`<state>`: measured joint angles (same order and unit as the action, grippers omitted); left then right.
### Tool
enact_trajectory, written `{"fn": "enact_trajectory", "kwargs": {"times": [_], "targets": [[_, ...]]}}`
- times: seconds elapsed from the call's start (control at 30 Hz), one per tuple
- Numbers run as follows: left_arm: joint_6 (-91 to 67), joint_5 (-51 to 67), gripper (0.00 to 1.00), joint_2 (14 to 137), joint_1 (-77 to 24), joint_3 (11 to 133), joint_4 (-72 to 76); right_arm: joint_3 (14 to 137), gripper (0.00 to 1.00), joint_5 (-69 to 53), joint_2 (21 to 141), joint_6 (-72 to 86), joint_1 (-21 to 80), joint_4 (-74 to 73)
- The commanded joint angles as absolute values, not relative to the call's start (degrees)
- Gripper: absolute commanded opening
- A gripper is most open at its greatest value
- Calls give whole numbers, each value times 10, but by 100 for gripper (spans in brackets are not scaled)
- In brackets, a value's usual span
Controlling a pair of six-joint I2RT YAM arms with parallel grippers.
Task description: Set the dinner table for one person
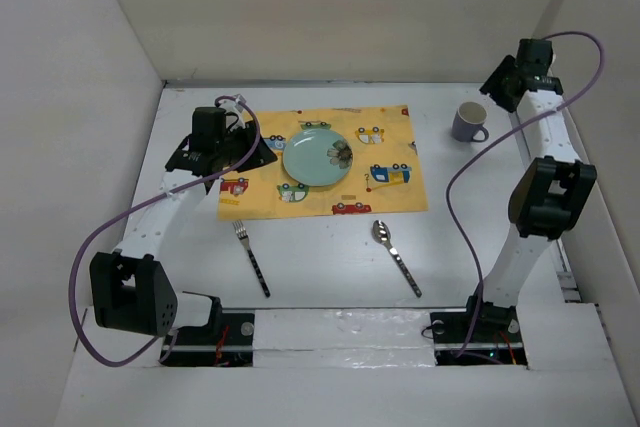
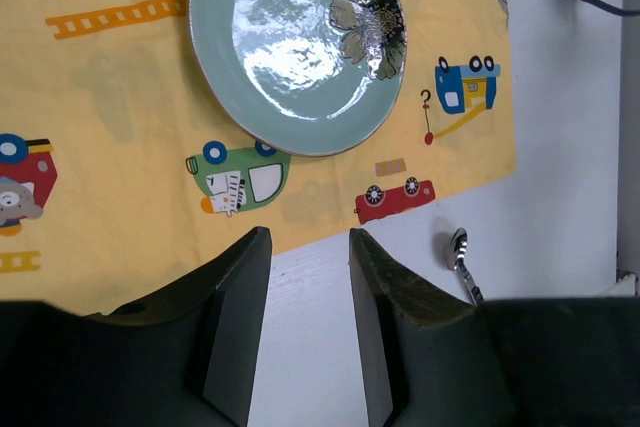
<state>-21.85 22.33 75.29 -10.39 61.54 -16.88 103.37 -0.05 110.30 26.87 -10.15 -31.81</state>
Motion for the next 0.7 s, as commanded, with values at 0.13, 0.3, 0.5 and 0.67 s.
{"fn": "enact_trajectory", "kwargs": {"times": [0.13,0.3,0.5,0.67], "targets": [[-219,237,36,755,-102,630,-148,1174,59,96,1223,214,-110,-423],[-216,237,36,765,-102,641,-152,1233,55,67,1289,214,-115,-443],[-215,234,36,765,-102,642,-154,1236,0,91,1306,218,-115,-452],[-219,236,36,768,-102,649,-156,1175,0,105,1211,207,-86,-377]]}}
